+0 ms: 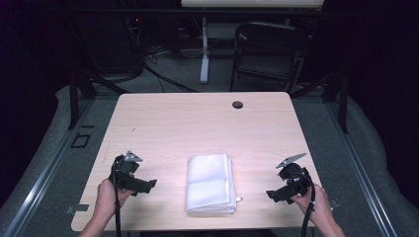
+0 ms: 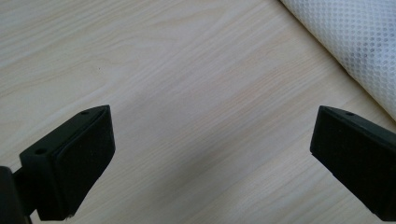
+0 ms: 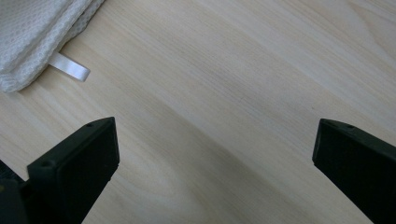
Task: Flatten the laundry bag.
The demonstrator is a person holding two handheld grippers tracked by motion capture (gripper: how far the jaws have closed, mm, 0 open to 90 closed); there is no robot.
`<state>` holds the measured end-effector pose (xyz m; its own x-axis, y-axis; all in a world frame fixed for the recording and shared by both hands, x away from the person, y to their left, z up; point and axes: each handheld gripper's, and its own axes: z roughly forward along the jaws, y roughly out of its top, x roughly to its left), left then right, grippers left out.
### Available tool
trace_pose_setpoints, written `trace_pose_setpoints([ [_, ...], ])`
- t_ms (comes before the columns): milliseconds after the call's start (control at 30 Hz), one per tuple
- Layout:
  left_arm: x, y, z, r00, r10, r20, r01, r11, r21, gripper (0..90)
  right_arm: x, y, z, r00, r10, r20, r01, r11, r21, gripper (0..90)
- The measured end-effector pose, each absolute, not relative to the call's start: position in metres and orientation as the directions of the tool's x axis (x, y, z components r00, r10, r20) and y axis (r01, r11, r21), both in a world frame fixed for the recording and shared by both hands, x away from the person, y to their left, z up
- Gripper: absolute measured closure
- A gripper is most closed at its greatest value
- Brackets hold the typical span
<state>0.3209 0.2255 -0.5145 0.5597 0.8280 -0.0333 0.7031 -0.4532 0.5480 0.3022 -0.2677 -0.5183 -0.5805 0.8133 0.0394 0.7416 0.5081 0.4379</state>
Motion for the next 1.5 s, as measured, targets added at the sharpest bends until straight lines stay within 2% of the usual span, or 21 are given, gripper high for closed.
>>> trace_pose_setpoints([
  [867,0.307,0.18,-0.502,0.667,0.745,-0.027,0.614,-0.529,0.586,0.0,0.3,-0.246,-0.511,-0.624,0.78,0.053,0.71,0.538,0.454,1.3],
  [1000,0.304,0.166,-0.501,0.7,0.714,-0.023,0.587,-0.557,0.588,0.1,0.3,-0.244,-0.509,-0.631,0.775,0.033,0.702,0.553,0.449,1.6],
  [1100,0.304,0.156,-0.501,0.722,0.691,-0.023,0.569,-0.575,0.587,0.2,0.301,-0.241,-0.51,-0.627,0.776,0.063,0.711,0.538,0.452,1.8],
  [1500,0.297,0.121,-0.511,0.793,0.608,-0.045,0.517,-0.633,0.576,0.4,0.303,-0.237,-0.513,-0.639,0.766,0.071,0.707,0.549,0.445,3.0],
])
